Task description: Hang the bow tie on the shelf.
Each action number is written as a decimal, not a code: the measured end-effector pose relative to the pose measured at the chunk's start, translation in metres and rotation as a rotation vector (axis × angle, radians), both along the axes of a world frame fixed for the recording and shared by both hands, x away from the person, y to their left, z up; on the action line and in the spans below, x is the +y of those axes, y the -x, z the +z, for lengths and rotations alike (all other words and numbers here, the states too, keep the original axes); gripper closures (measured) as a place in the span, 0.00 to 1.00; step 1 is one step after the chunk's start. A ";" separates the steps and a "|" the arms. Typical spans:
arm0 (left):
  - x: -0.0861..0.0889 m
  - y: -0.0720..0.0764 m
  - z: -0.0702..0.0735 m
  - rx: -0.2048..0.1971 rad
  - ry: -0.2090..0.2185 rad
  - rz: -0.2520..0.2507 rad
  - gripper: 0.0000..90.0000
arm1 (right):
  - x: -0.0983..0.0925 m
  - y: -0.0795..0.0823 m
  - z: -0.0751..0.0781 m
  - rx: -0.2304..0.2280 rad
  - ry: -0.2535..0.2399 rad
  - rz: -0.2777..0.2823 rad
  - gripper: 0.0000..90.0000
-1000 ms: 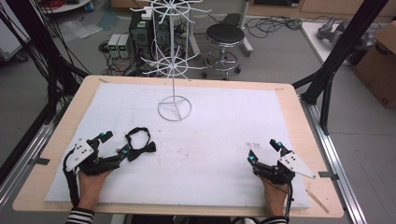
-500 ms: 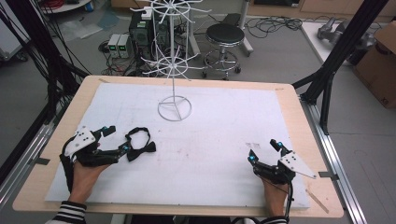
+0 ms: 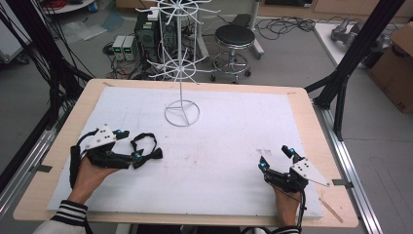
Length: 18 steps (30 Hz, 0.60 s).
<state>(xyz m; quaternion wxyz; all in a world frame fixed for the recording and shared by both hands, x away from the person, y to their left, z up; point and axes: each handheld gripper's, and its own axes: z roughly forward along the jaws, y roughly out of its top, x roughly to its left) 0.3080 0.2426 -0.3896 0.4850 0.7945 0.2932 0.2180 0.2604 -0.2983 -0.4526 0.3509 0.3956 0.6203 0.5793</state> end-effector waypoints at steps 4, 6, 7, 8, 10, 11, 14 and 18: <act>-0.007 -0.005 0.005 0.046 -0.096 -0.040 0.18 | 0.000 0.000 0.000 -0.001 0.001 0.000 0.10; -0.010 -0.007 0.006 0.062 -0.138 -0.054 0.18 | 0.000 0.000 0.000 0.000 0.000 0.000 0.10; -0.013 -0.009 0.007 0.074 -0.161 -0.060 0.18 | 0.000 0.000 0.000 0.001 0.002 0.000 0.10; -0.015 -0.009 0.007 0.081 -0.177 -0.062 0.19 | 0.000 0.000 0.000 0.000 0.000 0.001 0.10; -0.018 -0.011 0.008 0.092 -0.208 -0.068 0.22 | 0.000 0.000 0.000 0.000 0.000 0.001 0.10; -0.020 -0.013 0.008 0.106 -0.226 -0.076 0.24 | 0.000 0.000 0.000 0.000 0.000 0.001 0.10; -0.023 -0.016 0.008 0.134 -0.228 -0.076 0.26 | 0.000 0.000 0.000 0.000 -0.001 0.002 0.10; -0.025 -0.020 0.003 0.210 -0.252 -0.075 0.27 | 0.000 0.000 0.000 0.000 -0.001 0.002 0.10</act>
